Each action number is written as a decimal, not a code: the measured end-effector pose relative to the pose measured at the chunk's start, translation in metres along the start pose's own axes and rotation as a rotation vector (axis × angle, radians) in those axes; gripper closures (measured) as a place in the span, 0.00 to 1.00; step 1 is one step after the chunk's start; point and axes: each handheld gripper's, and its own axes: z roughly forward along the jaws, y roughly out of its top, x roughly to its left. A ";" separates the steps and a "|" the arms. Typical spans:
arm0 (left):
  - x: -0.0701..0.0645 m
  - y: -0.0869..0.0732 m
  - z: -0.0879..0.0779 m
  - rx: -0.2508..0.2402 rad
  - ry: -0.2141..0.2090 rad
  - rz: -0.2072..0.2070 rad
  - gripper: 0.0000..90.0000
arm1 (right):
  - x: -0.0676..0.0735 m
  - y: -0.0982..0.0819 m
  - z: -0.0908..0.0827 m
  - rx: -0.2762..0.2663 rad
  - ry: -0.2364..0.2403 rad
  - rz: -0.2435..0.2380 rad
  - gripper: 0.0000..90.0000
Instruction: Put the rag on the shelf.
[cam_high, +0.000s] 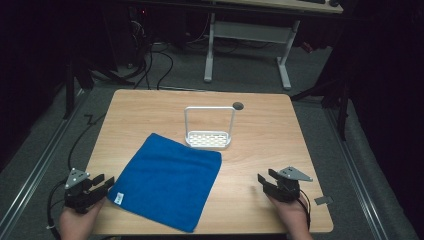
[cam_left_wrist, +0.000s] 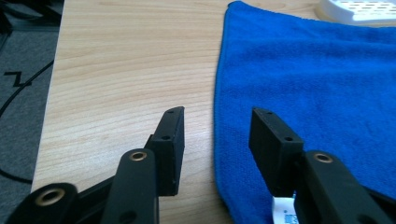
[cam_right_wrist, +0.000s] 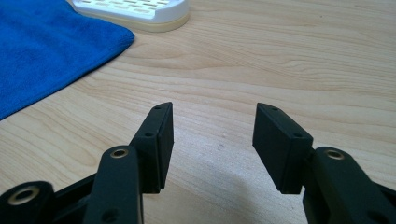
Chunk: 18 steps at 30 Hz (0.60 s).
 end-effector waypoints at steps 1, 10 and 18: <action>0.000 0.000 0.000 0.000 0.000 0.000 0.63 | 0.000 0.000 0.000 0.000 0.000 0.000 0.54; -0.012 0.002 0.001 -0.001 -0.026 0.044 0.66 | 0.015 0.003 0.003 -0.002 0.054 -0.045 0.59; -0.036 0.001 -0.003 0.006 -0.050 0.087 0.67 | 0.031 0.010 0.016 0.008 0.101 -0.077 0.63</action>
